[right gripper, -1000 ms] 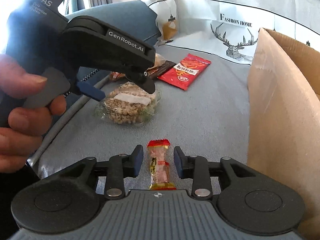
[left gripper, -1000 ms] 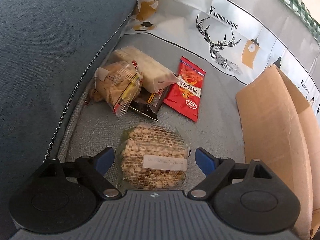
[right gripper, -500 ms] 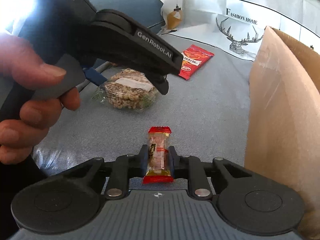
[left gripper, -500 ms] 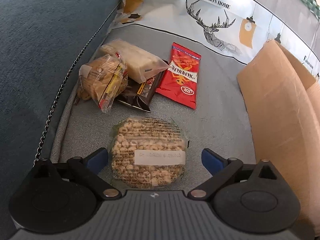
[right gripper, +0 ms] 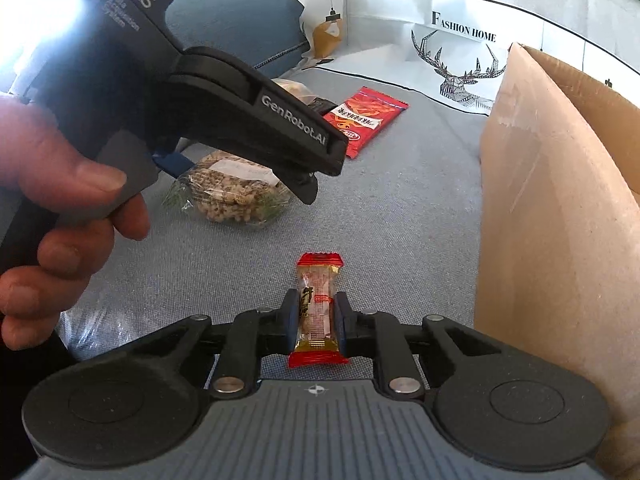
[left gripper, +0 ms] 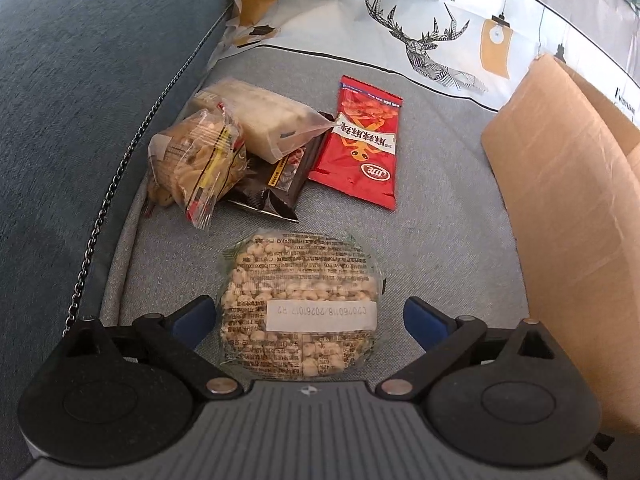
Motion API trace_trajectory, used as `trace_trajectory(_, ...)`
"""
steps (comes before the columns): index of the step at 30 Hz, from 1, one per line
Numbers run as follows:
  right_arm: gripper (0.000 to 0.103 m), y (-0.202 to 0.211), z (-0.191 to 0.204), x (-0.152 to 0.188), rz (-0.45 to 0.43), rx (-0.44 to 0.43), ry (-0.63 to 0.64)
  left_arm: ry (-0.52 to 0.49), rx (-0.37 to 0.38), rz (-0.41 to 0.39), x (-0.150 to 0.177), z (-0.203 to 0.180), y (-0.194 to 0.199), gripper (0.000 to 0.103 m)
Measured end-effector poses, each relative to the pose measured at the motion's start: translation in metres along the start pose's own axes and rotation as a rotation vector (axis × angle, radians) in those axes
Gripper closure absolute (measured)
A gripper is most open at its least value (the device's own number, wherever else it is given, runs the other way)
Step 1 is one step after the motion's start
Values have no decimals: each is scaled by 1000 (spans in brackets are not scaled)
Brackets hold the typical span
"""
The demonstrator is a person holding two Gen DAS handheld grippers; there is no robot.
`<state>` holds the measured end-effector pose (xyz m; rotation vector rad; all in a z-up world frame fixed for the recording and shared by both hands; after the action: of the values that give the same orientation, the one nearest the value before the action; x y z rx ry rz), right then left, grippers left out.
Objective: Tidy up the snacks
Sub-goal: 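Lift the peanut tub with the left gripper while the right gripper lifts the red cake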
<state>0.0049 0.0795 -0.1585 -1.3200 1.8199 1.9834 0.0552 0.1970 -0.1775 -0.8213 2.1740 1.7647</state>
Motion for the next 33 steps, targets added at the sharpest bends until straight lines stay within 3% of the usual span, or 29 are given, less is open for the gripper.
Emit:
trace_trajectory(5,84,0,0,0,-1,1,2,-36,-24,-4,0,-3,-2,4)
trace_trajectory(10,84,0,1,0,-5,2,1,-76,-42,-14,1,-7,-2,14)
trace_trajectory(18,84,4,-1,0,-18,14,-9,-118,-65,-52,-2,-13,5,17)
trace_trajectory(25,84,21,-1,-4,-79,27,-6,-82,-18,-161,-10,-13,33,17)
trace_trajectory(33,84,49,-3,-14,-160,46,-13,-32,53,-353,-14,-13,91,17)
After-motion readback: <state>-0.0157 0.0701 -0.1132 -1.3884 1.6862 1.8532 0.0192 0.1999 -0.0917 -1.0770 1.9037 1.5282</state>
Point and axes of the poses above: each gripper's, at about its wrist camera, not at the fingertips, and y roughly against the way its jaws point, z to its left, x to its underside, the point moved 10 cm from there along -y, roughly the way its jaws point, and after that the axes turned 12 degrees about x, right-handed, at the moved point
